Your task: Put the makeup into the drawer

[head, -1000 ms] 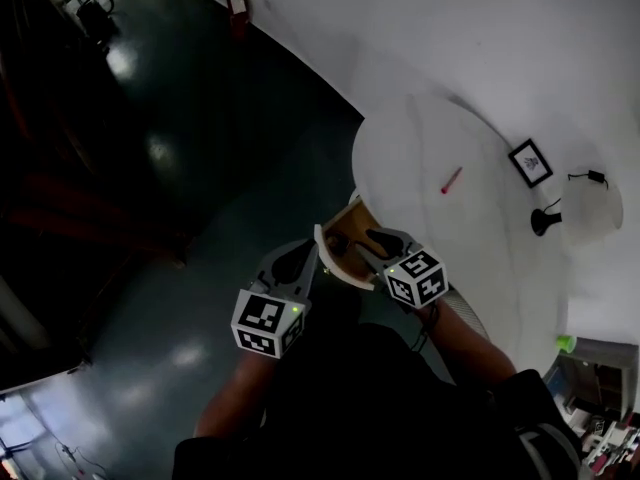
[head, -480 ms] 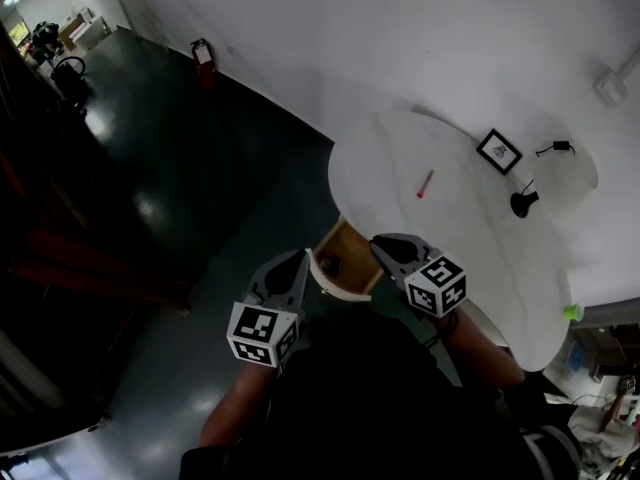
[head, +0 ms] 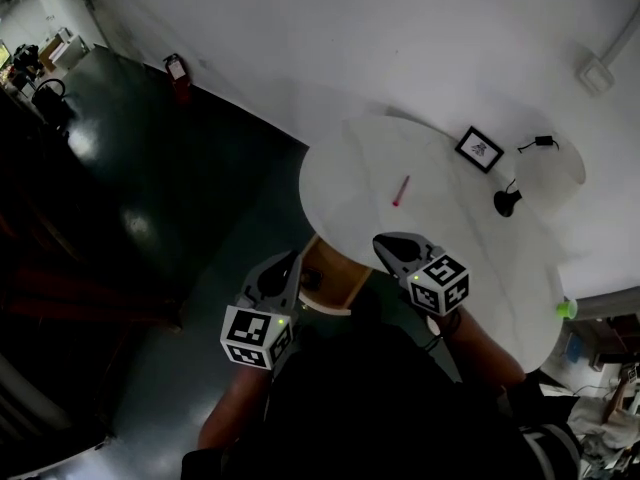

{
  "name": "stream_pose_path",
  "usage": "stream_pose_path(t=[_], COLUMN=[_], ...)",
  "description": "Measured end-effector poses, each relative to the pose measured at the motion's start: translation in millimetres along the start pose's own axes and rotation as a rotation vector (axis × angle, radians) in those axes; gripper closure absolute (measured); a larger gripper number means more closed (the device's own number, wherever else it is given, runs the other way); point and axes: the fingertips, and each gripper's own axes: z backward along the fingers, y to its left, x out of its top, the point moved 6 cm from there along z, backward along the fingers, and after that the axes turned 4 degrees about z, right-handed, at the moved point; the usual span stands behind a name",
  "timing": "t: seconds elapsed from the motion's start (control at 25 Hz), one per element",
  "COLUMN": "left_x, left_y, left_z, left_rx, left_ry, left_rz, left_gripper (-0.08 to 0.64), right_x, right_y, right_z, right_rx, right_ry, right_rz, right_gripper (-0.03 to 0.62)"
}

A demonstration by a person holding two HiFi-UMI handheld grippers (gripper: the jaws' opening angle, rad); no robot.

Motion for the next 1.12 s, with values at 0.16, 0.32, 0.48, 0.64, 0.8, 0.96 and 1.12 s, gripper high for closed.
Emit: stream_pose_path(t=[0.16, 0.32, 0.48, 0.64, 0.8, 0.96, 1.12], left_x=[5, 14, 20, 25, 25, 18, 4], left_y=[-12, -31, -51, -71, -88, -96, -105], left_z=[-37, -77, -118, -158, -192, -220, -243], left_rx=[0.020, 0.033, 0.043, 0.036, 0.025, 0.007, -0.079], left_ry=[0.009, 0.032, 0.051, 0.069, 0.087, 0.142, 0.186], left_rz=[0.012, 0.004, -0.011, -0.016, -0.027, -0.027, -0.057], left_gripper=[0.549, 0.548, 0.548, 0.548, 0.548, 0.548, 0.548], right_x=[-3, -6, -15, -29, -41, -52, -64], right_y=[-43, -88, -125, -159, -182, -194, -203], right_z=[5, 13, 20, 29, 42, 51, 61], right_rx=[0.010, 0.025, 0.050, 0.074, 0.082, 0.059, 0.014], right_ry=[0.020, 0.017, 0.014, 0.019, 0.012, 0.011, 0.058], right_rz=[0.009, -0.004, -0.012, -0.036, -0.083, -0.131, -0.103], right_gripper=[0.566, 0.566, 0.566, 0.566, 0.566, 0.566, 0.566])
